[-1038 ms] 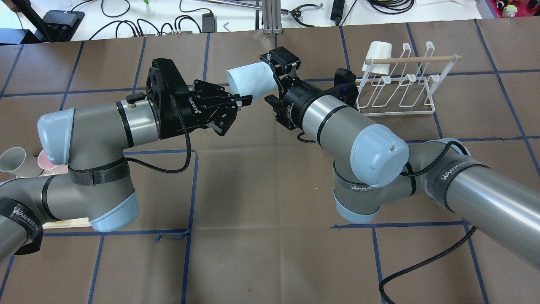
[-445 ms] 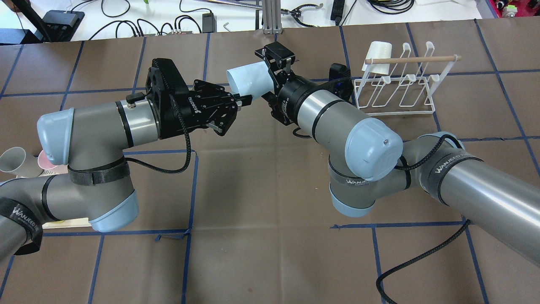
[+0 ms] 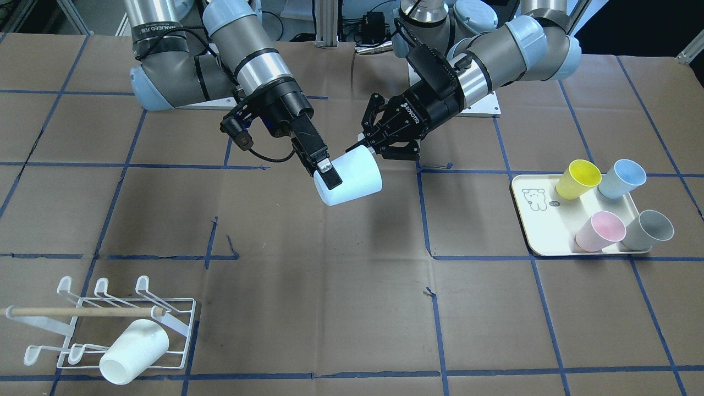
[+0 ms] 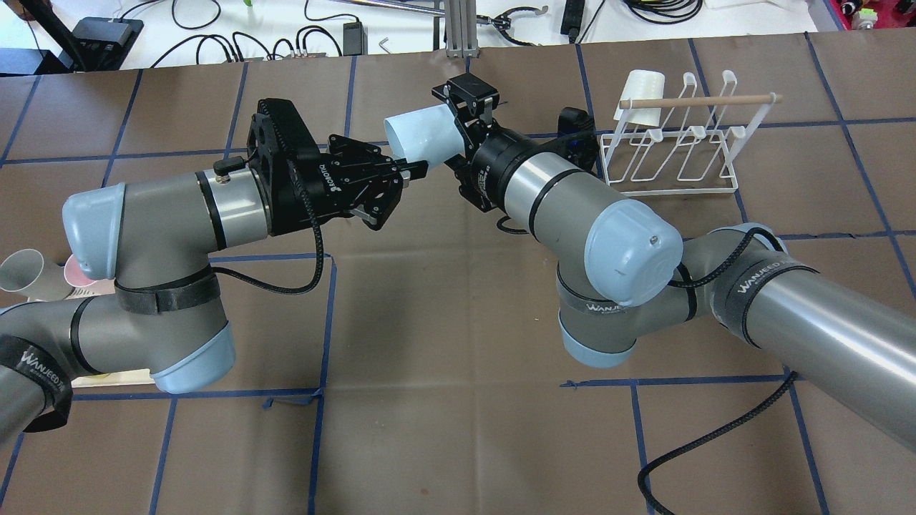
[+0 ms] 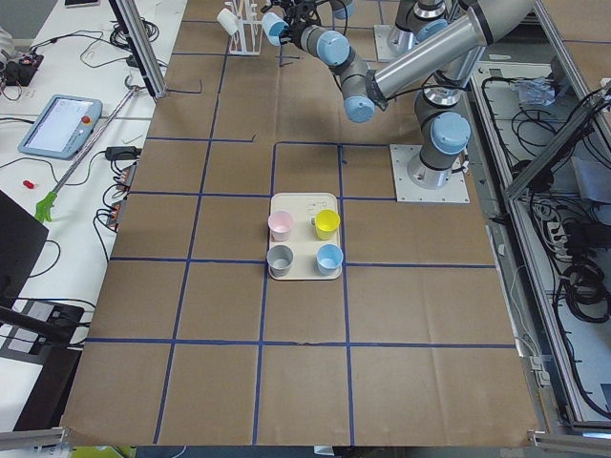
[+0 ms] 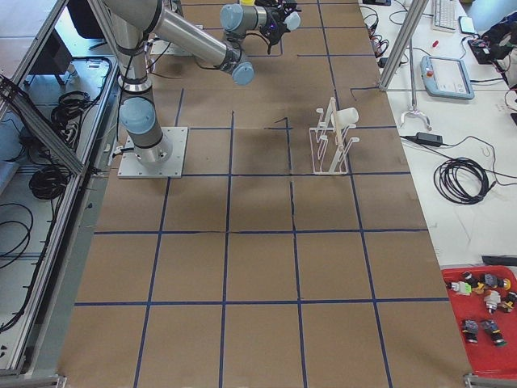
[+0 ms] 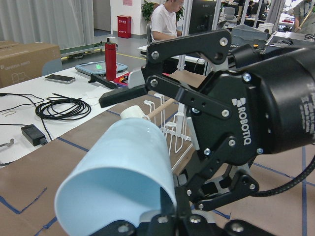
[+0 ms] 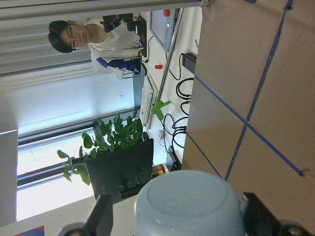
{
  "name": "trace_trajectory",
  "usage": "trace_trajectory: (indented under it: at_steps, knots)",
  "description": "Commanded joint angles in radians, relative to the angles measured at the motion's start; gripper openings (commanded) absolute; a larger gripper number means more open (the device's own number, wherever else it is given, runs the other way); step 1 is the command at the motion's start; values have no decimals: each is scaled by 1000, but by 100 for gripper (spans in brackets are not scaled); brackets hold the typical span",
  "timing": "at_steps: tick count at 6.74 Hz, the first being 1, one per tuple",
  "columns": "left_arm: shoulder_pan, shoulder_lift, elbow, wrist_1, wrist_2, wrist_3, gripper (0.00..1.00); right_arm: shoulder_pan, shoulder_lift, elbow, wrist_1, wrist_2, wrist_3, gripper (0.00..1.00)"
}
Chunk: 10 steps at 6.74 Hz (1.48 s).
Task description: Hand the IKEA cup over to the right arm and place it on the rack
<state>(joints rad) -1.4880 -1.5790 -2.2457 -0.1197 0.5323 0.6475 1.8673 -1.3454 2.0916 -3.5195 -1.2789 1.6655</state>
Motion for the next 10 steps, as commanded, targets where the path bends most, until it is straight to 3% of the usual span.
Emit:
trace_trajectory:
  at_steps: [1,3,4,6,10]
  knots:
    - [0,1,0,0,0,1,4,0,0,2,1,1,0,68]
    - [0,5,2,0,0,0,12,1,0,5,2,6,0,46]
    - [0,7,8,0,5,0,34,3,0,7,2,6,0,41]
    - [0,-10,11,2,2,-12,95,3,-1,7,2,6,-1,39]
    - [47,17,5,-5,3,-26,99,-6,3,-2,4,7,-21,27]
